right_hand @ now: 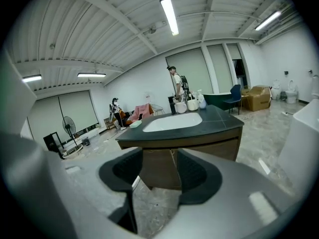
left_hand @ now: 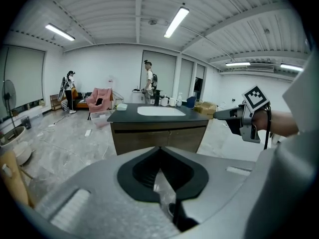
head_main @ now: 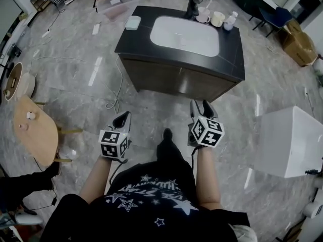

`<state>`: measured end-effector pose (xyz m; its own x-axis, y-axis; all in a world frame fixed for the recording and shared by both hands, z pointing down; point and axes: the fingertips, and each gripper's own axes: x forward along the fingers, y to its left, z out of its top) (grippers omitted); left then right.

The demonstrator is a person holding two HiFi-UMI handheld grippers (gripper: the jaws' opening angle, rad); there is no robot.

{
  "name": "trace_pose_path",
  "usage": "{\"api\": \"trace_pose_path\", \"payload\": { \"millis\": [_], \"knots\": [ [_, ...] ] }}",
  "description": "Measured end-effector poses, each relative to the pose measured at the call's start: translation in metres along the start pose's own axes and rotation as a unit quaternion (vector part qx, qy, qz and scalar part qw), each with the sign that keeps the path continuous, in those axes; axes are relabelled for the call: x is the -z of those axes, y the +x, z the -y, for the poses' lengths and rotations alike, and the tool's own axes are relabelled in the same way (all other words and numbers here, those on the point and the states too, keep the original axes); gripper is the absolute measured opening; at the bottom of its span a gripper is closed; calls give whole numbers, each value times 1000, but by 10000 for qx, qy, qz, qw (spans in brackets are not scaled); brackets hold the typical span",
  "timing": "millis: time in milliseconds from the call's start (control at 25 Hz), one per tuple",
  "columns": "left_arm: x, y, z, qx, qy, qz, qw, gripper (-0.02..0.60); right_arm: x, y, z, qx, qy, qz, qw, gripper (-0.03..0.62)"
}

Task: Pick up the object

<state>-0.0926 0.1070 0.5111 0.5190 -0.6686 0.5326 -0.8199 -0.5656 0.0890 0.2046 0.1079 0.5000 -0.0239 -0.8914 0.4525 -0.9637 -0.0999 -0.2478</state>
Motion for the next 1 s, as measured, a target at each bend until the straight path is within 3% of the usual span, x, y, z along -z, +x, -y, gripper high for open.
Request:
{"api": "trace_pose_path", "payload": {
  "millis": [240,440,760,1000],
  "knots": [
    [-67,68,6,-134,-22,142,9998,9,-60,71,40,-185,-32,-30,9998,221],
    [-89,104,-7,-437,-103,158,9989,9,-86,126,51,-455,-65,-105,9989,219],
    [-103,117,-53,-1080,-355,216,9933,9,-98,197,12,-1117,-274,-392,9926,219],
    [-96,113,-96,-1503,-768,140,9855,9,-97,236,-34,-1494,-446,-679,9854,219]
  ]
}}
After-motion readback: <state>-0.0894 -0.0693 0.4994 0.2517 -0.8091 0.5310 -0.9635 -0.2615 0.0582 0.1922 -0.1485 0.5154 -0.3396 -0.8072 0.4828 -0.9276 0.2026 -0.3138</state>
